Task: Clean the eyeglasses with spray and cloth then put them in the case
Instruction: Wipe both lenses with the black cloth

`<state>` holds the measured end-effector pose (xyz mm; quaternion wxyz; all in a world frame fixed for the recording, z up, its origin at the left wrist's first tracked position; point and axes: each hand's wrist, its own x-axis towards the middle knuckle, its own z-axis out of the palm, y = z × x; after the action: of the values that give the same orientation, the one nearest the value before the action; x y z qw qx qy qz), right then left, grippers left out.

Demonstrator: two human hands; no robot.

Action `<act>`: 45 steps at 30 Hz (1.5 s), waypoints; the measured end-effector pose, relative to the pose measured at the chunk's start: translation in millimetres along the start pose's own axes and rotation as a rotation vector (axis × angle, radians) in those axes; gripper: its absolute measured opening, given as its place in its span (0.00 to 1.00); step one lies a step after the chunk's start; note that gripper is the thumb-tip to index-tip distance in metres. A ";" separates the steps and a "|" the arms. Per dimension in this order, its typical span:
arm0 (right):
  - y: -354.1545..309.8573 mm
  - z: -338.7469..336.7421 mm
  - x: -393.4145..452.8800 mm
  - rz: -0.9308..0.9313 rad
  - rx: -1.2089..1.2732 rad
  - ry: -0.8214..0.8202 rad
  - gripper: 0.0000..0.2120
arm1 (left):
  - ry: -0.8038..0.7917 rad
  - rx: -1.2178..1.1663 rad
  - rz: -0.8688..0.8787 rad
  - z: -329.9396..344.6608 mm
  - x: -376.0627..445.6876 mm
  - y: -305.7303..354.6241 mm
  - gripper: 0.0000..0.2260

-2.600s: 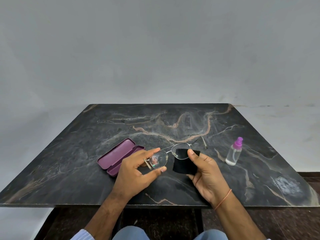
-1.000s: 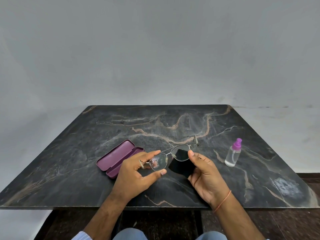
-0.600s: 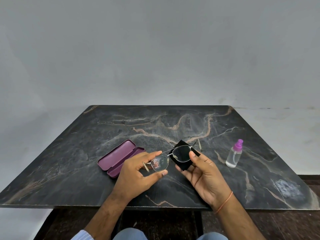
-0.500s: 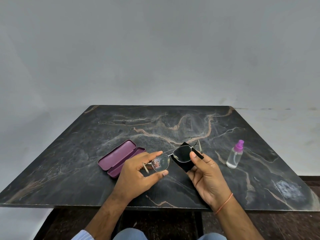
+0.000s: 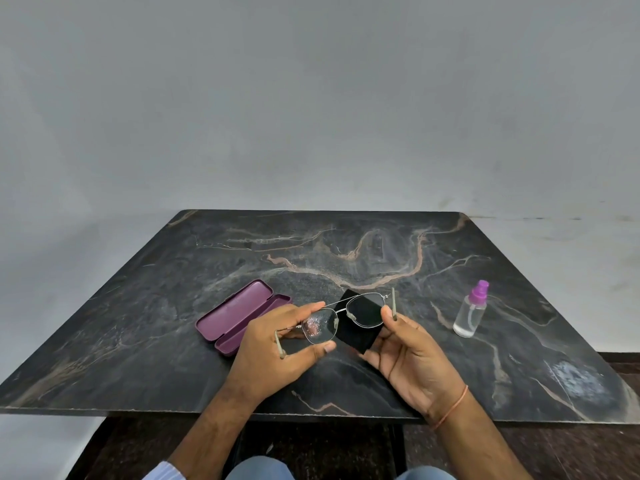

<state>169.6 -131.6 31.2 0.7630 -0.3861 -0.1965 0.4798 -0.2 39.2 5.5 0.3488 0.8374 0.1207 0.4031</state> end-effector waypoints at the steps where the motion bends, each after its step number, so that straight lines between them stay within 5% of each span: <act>1: 0.2 0.2 0.1 -0.002 -0.001 0.018 0.19 | 0.007 0.004 0.004 0.1 0.0 -0.1 0.27; 11: 4.7 4.6 5.5 -0.134 -0.007 0.221 0.09 | 0.039 0.020 -0.010 2.6 1.5 -2.9 0.27; 26: 3.7 11.4 -3.4 -0.017 -0.102 -0.053 0.21 | 0.032 -0.013 -0.065 3.6 7.8 -7.9 0.27; 45: 24.9 26.5 13.4 0.065 -0.224 -0.052 0.11 | 0.078 -0.092 -0.044 1.6 7.7 -13.0 0.29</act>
<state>143.5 -103.1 27.4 0.6938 -0.4623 -0.2562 0.4892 7.1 51.6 0.5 0.3906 0.8013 0.1341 0.4329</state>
